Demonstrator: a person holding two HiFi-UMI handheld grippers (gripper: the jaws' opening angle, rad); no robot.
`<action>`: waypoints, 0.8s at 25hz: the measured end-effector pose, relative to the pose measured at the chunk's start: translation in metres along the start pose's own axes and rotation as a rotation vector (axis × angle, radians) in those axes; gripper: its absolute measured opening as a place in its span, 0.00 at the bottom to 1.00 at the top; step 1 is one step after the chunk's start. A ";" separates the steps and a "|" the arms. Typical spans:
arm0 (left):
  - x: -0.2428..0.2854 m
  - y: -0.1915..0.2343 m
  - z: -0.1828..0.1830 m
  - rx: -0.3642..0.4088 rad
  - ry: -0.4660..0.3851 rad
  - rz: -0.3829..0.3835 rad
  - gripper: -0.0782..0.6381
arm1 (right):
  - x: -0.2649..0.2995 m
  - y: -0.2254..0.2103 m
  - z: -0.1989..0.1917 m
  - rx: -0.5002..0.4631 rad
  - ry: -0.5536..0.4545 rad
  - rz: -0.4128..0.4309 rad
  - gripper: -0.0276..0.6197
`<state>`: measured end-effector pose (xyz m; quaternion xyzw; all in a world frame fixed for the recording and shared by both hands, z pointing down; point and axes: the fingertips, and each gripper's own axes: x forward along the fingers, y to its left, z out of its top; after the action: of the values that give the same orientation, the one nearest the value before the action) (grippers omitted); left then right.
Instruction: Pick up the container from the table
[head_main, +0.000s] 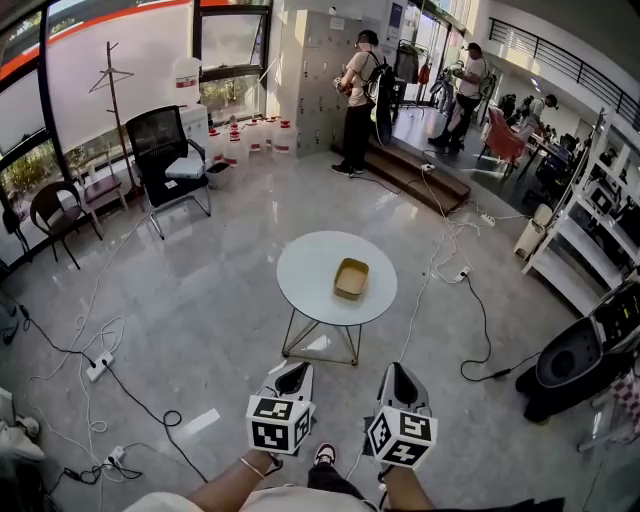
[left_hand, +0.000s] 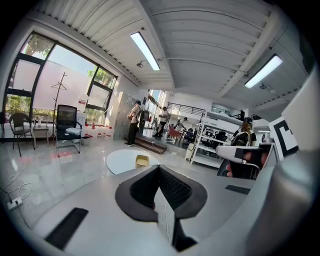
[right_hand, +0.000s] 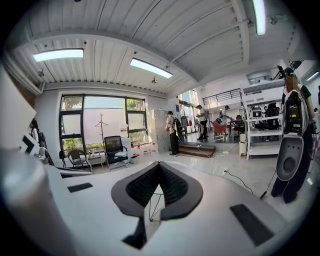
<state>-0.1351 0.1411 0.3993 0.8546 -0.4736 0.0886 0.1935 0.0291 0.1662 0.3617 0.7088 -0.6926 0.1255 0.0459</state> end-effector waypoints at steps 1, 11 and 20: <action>0.005 0.002 0.003 -0.001 -0.001 0.004 0.13 | 0.006 -0.002 0.002 0.000 0.000 0.002 0.08; 0.056 0.012 0.022 -0.013 -0.001 0.051 0.13 | 0.065 -0.020 0.016 -0.004 0.012 0.038 0.08; 0.099 0.014 0.041 -0.022 -0.009 0.080 0.13 | 0.106 -0.043 0.029 -0.007 0.019 0.060 0.08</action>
<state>-0.0950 0.0406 0.3986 0.8332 -0.5093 0.0873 0.1970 0.0766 0.0579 0.3638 0.6864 -0.7135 0.1313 0.0513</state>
